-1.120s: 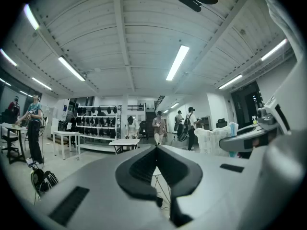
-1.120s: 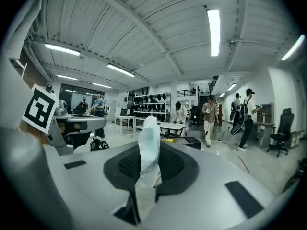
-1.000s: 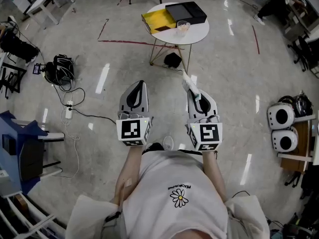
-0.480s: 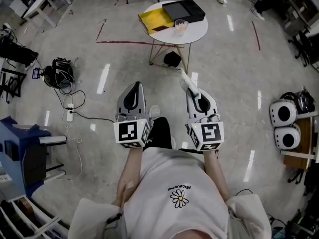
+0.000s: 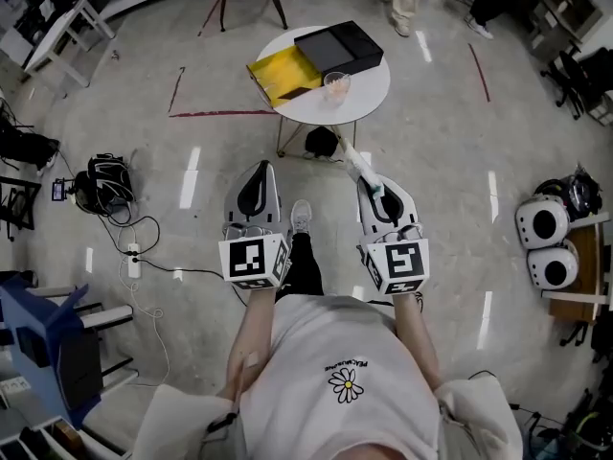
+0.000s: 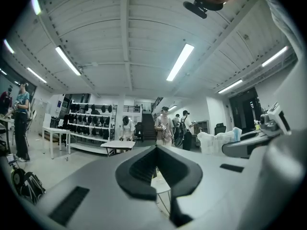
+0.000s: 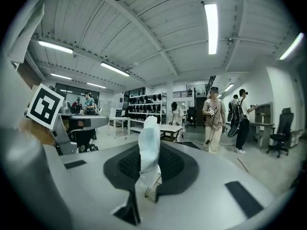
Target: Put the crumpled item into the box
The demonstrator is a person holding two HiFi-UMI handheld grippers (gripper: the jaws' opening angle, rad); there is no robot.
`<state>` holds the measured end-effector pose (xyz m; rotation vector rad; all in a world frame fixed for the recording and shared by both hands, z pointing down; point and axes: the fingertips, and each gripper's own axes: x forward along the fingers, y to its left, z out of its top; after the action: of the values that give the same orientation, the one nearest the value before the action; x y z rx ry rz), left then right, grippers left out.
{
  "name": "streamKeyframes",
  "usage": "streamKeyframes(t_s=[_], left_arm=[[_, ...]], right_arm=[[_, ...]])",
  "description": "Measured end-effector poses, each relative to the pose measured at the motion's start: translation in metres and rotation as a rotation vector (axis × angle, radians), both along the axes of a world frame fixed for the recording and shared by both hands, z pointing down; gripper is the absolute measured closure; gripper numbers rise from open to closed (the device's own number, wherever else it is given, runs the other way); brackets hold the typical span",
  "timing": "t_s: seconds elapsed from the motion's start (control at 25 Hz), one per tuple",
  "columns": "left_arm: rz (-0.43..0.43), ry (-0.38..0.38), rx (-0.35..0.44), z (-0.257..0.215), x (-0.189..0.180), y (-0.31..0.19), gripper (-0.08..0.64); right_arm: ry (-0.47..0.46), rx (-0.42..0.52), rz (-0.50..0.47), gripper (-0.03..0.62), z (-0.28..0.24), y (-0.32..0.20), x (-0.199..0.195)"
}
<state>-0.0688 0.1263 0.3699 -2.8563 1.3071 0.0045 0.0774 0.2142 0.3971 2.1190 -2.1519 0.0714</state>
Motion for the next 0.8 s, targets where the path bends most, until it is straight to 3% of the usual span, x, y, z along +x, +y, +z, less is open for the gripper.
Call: streamKeyframes(t_s=[0.52, 0.8], left_arm=[[0.082, 0.018, -0.009, -0.009, 0.037, -0.222, 0.558], [0.106, 0.035, -0.041, -0.006, 0.047, -0.281, 0.558]], right_arm=[[-0.012, -0.04, 0.088, 0.537, -0.019, -0.216, 0.035], [-0.021, -0.044, 0.118, 0.537, -0.025, -0.277, 0.044]])
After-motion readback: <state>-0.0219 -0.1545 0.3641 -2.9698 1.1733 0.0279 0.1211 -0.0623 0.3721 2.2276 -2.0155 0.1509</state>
